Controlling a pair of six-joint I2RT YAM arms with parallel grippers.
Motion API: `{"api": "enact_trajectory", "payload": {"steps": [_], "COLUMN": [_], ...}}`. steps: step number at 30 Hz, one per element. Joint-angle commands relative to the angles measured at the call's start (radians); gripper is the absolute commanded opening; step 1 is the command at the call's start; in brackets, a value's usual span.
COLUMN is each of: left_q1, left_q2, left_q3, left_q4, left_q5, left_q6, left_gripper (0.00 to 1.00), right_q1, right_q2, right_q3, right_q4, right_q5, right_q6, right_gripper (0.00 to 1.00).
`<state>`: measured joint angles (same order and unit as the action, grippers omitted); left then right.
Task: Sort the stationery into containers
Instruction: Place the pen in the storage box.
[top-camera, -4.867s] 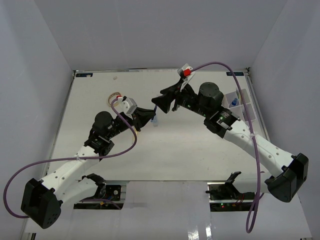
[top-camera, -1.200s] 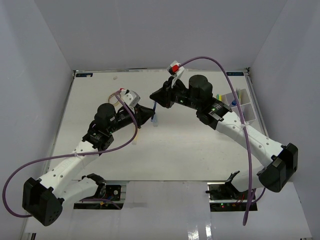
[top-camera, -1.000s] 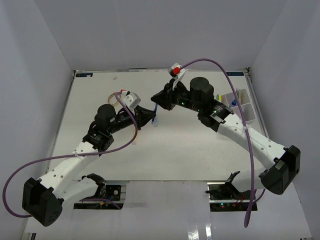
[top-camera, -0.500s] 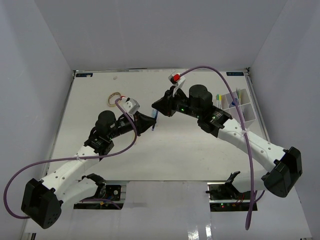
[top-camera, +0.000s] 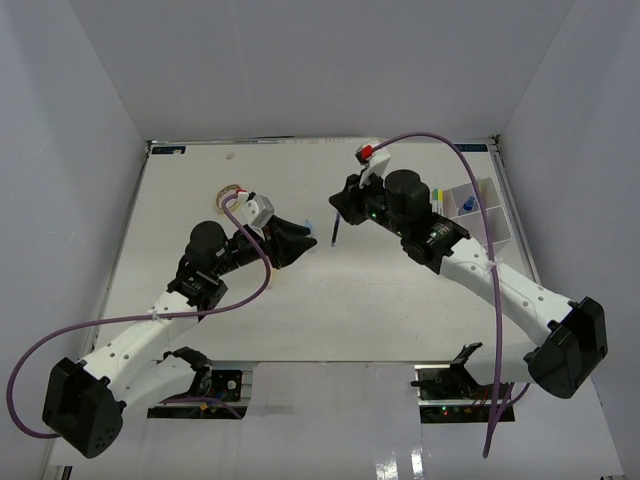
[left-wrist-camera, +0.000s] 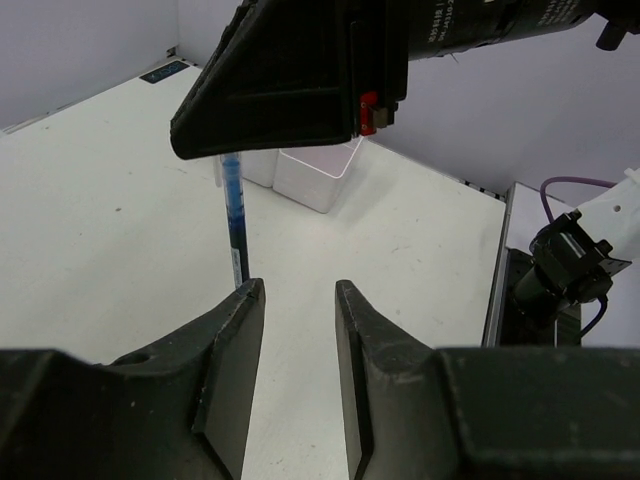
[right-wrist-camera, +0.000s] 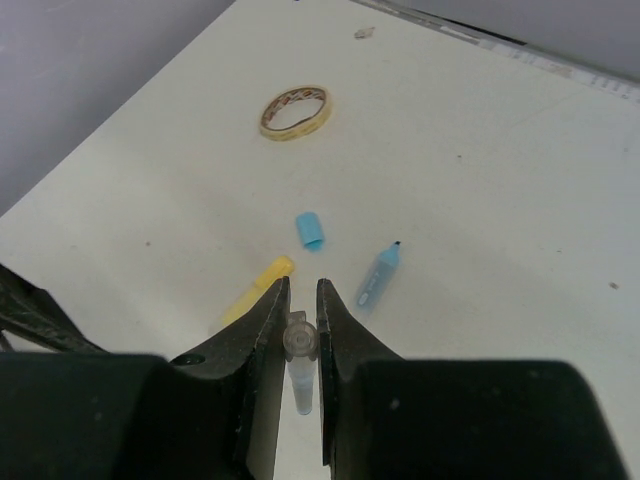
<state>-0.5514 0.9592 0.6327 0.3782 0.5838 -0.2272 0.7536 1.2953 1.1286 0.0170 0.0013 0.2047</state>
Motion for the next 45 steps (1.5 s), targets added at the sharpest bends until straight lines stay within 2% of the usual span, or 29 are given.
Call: {"api": "enact_trajectory", "payload": {"steps": [1, 5, 10, 15, 19, 27, 38, 41, 44, 45], "left_q1": [0.002, 0.002, 0.002, 0.002, 0.002, 0.002, 0.002, 0.002, 0.002, 0.002], "left_q2": [-0.004, 0.0, 0.004, 0.009, 0.024, 0.078, 0.089, 0.084, 0.082, 0.084], "left_q3": [0.041, 0.05, 0.07, 0.094, 0.122, 0.174, 0.179, 0.173, 0.171, 0.173], "left_q4": [0.011, -0.007, -0.076, -0.14, -0.219, -0.329, -0.34, -0.334, -0.334, -0.334], "left_q5": [0.021, 0.002, -0.102, -0.284, -0.426, -0.608, -0.633, -0.63, -0.634, -0.636], "left_q6": [0.0, 0.003, 0.014, 0.006, 0.002, -0.012, -0.004, -0.004, -0.003, -0.001], "left_gripper": [0.47, 0.61, 0.77, 0.93, 0.98, 0.98, 0.98, 0.98, 0.98, 0.98], "right_q1": [-0.042, -0.114, -0.255, -0.387, -0.537, -0.727, -0.816, -0.823, -0.823, -0.824], "right_q2": [-0.065, -0.123, -0.229, -0.292, -0.312, -0.28, -0.231, -0.209, -0.186, -0.18], "right_q3": [-0.018, -0.056, -0.119, -0.167, -0.199, -0.236, -0.361, -0.378, -0.382, -0.383], "right_q4": [0.021, 0.017, 0.008, 0.012, 0.014, 0.015, 0.216, 0.253, 0.261, 0.261], "right_q5": [0.104, 0.189, 0.35, 0.517, 0.56, 0.571, 0.572, 0.557, 0.531, 0.525], "right_q6": [-0.047, -0.082, -0.129, -0.195, -0.197, -0.151, -0.14, -0.146, -0.148, -0.146], "right_gripper": [0.08, 0.08, 0.08, 0.08, 0.08, 0.08, 0.08, 0.11, 0.19, 0.26]}}
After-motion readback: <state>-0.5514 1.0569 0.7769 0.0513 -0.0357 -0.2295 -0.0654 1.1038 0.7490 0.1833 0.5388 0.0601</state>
